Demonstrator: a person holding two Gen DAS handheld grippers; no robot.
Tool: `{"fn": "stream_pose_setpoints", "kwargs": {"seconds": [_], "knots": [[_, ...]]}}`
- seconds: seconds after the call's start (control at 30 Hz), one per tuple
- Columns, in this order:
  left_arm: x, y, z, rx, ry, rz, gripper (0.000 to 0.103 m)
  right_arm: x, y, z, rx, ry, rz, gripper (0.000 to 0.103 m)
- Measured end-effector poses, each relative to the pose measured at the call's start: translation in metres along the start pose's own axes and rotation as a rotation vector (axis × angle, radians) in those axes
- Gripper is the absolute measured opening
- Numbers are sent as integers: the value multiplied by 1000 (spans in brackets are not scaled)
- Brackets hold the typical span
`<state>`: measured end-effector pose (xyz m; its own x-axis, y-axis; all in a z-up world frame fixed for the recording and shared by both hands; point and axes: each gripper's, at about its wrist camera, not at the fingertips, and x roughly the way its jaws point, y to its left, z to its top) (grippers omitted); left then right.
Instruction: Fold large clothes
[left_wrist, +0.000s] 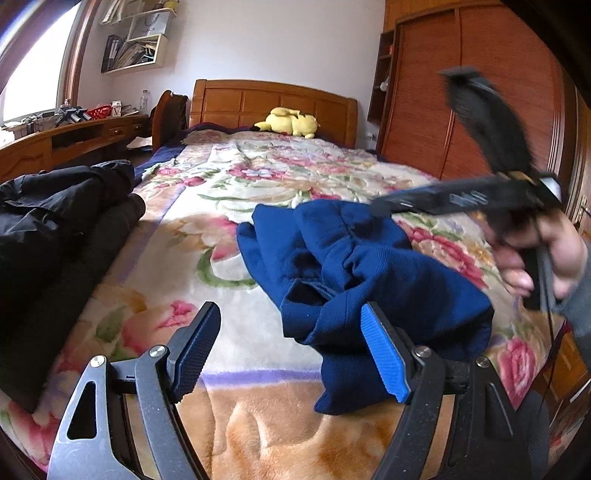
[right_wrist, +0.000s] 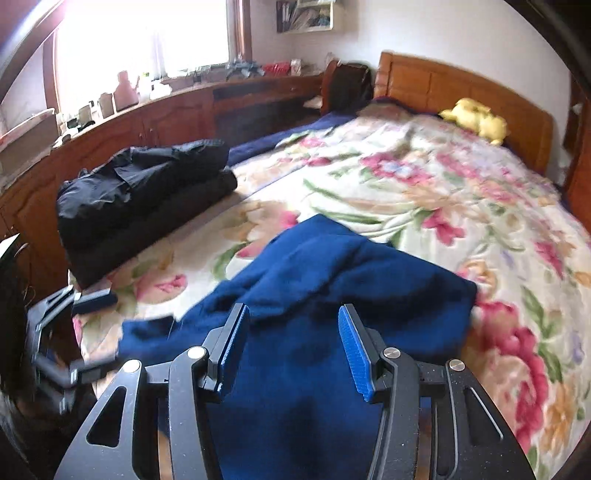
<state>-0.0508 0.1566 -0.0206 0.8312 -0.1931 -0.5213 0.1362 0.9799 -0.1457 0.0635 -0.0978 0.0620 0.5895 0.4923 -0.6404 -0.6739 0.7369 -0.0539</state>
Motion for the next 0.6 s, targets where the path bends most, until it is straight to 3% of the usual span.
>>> {"fn": "stream_pose_setpoints", "kwargs": {"seconds": [0.23,0.37,0.43,0.5,0.6], "knots": [[6,-3,-8,31,47,13,79,94,-14,26,23,246,15,52],[4,2,-11,29,54,17,79,117,-11,32,-8,296,23,50],[1,5,-10,15,44,11,79,121,-8,35,-33,283,21,28],[-3,8,-8,1,32,5,79,119,-6,38,-51,269,30,13],[-5,8,-6,-3,21,8,79,110,-4,40,-70,210,47,9]]}}
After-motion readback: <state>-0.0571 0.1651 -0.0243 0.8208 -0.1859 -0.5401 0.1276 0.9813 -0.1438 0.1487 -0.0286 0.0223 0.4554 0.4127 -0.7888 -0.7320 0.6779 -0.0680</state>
